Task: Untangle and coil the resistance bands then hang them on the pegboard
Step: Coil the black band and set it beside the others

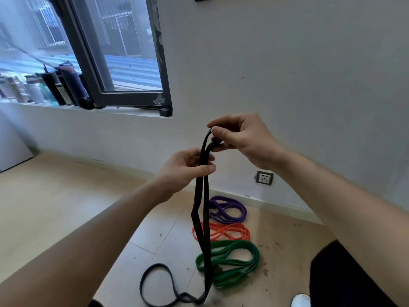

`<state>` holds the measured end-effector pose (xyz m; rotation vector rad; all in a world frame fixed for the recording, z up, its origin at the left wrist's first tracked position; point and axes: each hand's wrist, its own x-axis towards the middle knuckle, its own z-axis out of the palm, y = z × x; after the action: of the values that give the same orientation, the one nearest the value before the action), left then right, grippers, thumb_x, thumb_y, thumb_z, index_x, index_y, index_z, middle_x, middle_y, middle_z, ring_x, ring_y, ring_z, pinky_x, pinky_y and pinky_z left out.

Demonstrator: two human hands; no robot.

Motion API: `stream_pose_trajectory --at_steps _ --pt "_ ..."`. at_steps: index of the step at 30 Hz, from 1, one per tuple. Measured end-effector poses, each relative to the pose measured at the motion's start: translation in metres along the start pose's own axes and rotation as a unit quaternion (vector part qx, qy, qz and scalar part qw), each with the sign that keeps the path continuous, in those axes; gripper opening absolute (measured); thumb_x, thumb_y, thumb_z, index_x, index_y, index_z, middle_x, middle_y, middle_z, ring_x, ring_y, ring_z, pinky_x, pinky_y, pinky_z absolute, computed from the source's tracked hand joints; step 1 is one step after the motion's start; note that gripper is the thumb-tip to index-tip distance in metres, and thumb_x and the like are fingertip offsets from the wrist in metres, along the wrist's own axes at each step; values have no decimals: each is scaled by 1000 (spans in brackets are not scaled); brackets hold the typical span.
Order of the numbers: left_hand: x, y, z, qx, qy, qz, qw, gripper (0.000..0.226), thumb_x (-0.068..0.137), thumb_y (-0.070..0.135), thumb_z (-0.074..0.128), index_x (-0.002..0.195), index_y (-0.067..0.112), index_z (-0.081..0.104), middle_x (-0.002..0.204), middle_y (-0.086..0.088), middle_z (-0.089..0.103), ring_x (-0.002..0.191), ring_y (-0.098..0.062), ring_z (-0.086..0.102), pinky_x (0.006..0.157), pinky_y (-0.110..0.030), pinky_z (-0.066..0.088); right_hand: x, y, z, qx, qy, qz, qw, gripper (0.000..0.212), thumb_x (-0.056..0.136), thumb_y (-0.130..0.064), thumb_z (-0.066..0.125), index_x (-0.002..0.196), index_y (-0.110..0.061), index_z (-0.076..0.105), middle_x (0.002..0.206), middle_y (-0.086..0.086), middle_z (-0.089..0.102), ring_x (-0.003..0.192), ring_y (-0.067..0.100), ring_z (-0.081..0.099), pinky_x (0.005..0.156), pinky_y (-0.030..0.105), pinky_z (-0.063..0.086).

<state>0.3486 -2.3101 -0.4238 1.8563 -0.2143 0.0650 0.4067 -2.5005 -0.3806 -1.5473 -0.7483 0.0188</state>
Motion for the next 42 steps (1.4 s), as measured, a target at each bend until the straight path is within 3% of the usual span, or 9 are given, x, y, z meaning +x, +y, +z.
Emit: stream_pose_trajectory --at_steps 5,10,15,20,23,26,31,38,42 --pt "4 -27 -4 48 -60 -49 996 14 91 8 72 102 6 63 97 -19 75 102 -30 72 103 -44 51 14 3 -20 103 77 13 992 13 98 0 58 105 1 69 92 17 64 87 24 69 77 42 63" --pt "15 -37 -24 16 -51 -56 997 17 94 10 69 109 2 68 88 -7 71 89 -28 72 95 -44 58 23 21 -52 94 116 33 988 15 101 -2 54 106 -3 68 94 12 63 83 19 67 75 41 64" --pt "27 -32 -40 -47 39 -36 997 28 86 21 72 110 7 75 81 -1 70 83 -22 69 81 -30 58 20 51 -79 20 58 127 990 16 103 -7 52 114 -9 65 102 12 68 94 21 69 87 47 60" --pt "36 -22 -42 -60 80 -12 995 36 82 32 72 109 9 76 81 -3 67 76 -22 64 81 -36 55 17 68 -77 -123 -38 195 972 23 99 -12 62 122 -12 66 115 8 73 106 20 68 91 40 57" --pt "39 -13 -35 -20 79 9 997 20 91 21 71 107 11 76 79 -3 66 71 -18 61 76 -31 54 21 60 -68 -270 -28 136 953 35 91 -22 74 124 -18 68 117 0 69 102 15 68 85 30 56" --pt "42 -9 -27 75 57 42 995 11 94 18 71 103 18 78 78 -2 69 71 -13 60 74 -30 54 24 46 -53 -321 -6 48 946 49 82 -39 81 126 -25 67 119 -8 67 93 10 67 79 24 53" --pt "43 -8 -17 235 11 117 965 15 93 28 72 107 26 76 77 -1 71 72 -21 65 74 -48 55 25 49 -27 -339 -109 29 934 40 85 -38 79 122 -25 69 110 -12 69 85 -6 60 75 16 41" --pt "40 -9 -19 152 58 85 983 17 87 29 78 101 21 78 82 -5 77 76 -21 76 82 -48 63 27 46 -19 -307 -126 33 943 23 90 -30 77 107 -15 74 83 -13 66 60 -12 54 58 7 37" --pt "37 -9 -17 128 43 69 989 26 79 35 77 100 18 76 84 -5 78 81 -21 76 80 -33 62 26 44 -13 -313 -116 30 942 18 91 -25 76 104 -12 74 81 -14 64 59 -14 54 58 8 39"
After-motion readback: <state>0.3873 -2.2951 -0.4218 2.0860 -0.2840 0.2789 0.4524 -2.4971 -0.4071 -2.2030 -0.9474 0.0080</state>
